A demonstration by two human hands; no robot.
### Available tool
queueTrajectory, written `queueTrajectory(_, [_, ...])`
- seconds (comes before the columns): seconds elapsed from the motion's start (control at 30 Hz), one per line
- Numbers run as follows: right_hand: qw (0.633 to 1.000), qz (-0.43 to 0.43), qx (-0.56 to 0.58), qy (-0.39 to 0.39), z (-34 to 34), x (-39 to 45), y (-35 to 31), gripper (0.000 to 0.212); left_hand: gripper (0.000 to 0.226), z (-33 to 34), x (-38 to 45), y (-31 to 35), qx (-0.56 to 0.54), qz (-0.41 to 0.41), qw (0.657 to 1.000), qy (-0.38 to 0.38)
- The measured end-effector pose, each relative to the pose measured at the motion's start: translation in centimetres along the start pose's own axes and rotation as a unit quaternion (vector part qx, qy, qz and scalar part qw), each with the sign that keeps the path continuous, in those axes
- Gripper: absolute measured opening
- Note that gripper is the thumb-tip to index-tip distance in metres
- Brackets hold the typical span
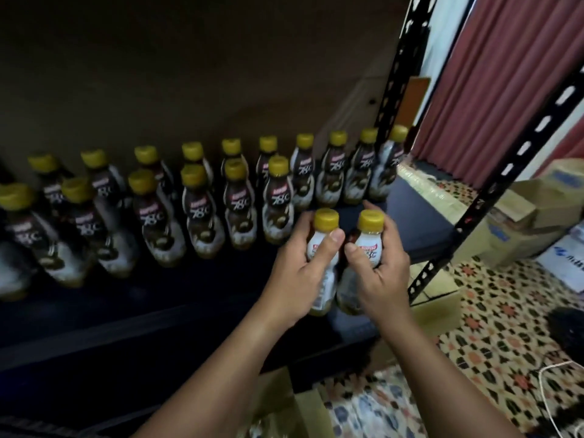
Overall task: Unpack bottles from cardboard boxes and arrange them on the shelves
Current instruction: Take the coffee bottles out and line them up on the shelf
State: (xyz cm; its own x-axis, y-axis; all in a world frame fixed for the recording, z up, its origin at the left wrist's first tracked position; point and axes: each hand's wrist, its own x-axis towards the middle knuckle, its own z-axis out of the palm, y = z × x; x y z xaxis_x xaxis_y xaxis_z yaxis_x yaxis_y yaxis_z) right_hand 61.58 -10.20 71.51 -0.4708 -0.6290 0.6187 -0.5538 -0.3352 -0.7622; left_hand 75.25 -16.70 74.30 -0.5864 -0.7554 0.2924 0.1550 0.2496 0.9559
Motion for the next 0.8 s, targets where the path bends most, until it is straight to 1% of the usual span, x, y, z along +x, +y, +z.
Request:
queueTrajectory(0.1, [0.999, -0.027, -0.02, 0.029, -0.7, 2.6, 0.4, 0.049, 0.022, 1.1, 2.7, 0.5, 0.014, 0.007, 1.0, -0.006])
queueTrajectory(0.17, [0.999, -0.025, -0.03, 0.036, -0.9, 3.8, 1.3, 0.045, 0.025, 1.5, 4.0, 0.5, 0.009, 0.01, 1.0, -0.014])
queueTrajectory(0.27, [0.998, -0.025, -0.049, 0.039, -1.0, 5.1, 2.6, 0.041, 0.029, 2.0, 5.6, 0.1, 0.037, 0.024, 0.999, -0.023])
queueTrajectory(0.37, [0.997, -0.028, -0.053, 0.045, -0.8, 5.8, 3.5, 0.04, 0.031, 2.2, 6.8, -0.4, 0.038, 0.028, 0.999, -0.013])
queueTrajectory(0.5, [0.998, -0.018, -0.049, 0.024, -0.4, 6.5, 4.4, 0.041, 0.023, 2.3, 8.0, -0.8, 0.005, 0.036, 0.999, -0.007])
queueTrajectory(0.6, [0.999, 0.006, -0.04, 0.006, -0.3, 7.3, 4.6, 0.043, 0.024, 2.5, 8.6, -0.8, -0.008, 0.035, 0.999, -0.002])
queueTrajectory(0.7, [0.999, 0.022, -0.033, -0.008, -0.3, 7.7, 4.5, 0.045, 0.027, 2.3, 9.2, -1.0, 0.019, 0.026, 0.999, -0.008])
queueTrajectory(0.8, [0.999, 0.035, -0.011, -0.037, -0.9, 7.5, 4.3, 0.05, 0.041, 1.6, 9.7, 0.3, 0.094, 0.048, 0.994, -0.003])
